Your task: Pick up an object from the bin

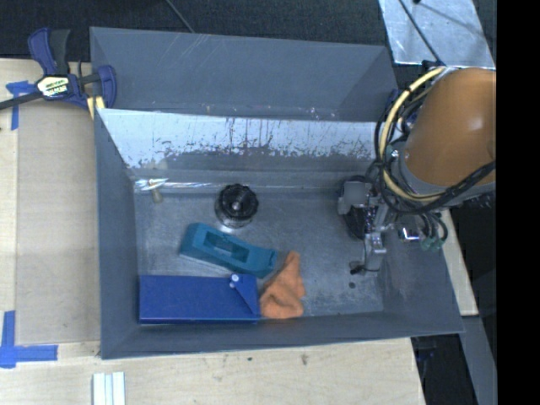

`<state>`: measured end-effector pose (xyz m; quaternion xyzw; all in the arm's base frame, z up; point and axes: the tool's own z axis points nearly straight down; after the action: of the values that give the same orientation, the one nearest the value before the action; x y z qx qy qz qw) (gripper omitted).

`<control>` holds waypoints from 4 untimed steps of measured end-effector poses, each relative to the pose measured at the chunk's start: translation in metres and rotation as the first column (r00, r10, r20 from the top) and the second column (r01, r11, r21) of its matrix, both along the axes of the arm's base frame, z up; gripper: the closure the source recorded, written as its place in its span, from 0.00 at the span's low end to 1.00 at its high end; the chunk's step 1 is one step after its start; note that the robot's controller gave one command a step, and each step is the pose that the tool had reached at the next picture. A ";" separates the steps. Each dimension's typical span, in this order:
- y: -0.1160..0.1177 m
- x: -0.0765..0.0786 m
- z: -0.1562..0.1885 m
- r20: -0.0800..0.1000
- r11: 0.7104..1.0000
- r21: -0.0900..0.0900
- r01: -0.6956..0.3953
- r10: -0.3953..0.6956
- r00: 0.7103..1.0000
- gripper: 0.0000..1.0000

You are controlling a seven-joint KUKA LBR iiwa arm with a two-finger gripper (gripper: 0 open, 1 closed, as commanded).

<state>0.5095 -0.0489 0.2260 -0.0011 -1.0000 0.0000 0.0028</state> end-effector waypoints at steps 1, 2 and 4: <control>0.000 0.002 0.005 0.009 1.000 -0.001 -0.001 0.001 1.000 0.00; 0.024 0.026 -0.044 0.017 1.000 -0.001 0.017 -0.017 1.000 0.00; 0.088 0.015 -0.110 0.009 1.000 0.003 -0.015 0.015 1.000 0.00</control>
Offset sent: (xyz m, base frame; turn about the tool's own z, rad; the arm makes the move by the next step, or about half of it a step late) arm 0.0348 0.0378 -0.0741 0.0232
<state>0.5247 0.0390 0.1157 0.0064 -1.0000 -0.0016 -0.0016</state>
